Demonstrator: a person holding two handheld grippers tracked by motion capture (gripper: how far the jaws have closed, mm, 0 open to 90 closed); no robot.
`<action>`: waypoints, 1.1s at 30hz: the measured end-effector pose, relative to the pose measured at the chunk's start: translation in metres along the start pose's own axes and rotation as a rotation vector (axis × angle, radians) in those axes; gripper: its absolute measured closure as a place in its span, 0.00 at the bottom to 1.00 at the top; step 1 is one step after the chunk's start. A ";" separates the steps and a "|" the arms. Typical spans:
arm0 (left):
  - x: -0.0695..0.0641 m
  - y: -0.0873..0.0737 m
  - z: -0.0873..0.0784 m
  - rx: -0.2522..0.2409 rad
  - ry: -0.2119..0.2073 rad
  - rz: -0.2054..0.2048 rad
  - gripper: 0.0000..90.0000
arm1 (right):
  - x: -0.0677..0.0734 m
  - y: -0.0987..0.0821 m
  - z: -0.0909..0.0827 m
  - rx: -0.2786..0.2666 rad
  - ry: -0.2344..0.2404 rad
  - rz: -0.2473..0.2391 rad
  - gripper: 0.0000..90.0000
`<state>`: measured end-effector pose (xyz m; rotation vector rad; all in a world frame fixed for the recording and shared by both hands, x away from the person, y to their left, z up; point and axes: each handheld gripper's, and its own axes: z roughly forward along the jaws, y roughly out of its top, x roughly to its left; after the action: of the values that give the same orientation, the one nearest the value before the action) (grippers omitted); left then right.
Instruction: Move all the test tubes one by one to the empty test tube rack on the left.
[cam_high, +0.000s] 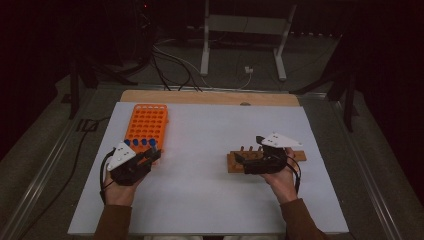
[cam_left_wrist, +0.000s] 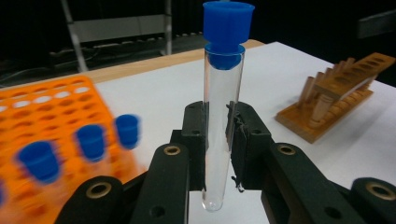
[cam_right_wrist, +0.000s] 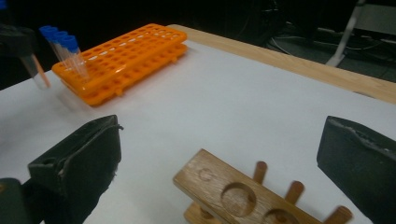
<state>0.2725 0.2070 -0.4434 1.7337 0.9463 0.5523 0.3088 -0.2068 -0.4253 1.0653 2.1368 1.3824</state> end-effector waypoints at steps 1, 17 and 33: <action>0.003 -0.001 -0.003 -0.005 0.008 -0.005 0.87 | -0.001 0.000 -0.001 -0.002 0.001 0.001 0.00; 0.040 -0.014 -0.041 -0.014 0.168 -0.031 0.87 | -0.013 -0.007 -0.013 -0.010 -0.015 0.023 0.00; 0.076 -0.024 -0.026 -0.014 0.361 -0.066 0.86 | -0.019 -0.013 -0.021 -0.033 -0.021 0.041 0.00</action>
<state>0.2900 0.2870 -0.4626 1.6129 1.2431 0.8443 0.3020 -0.2368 -0.4289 1.1120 2.0809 1.4148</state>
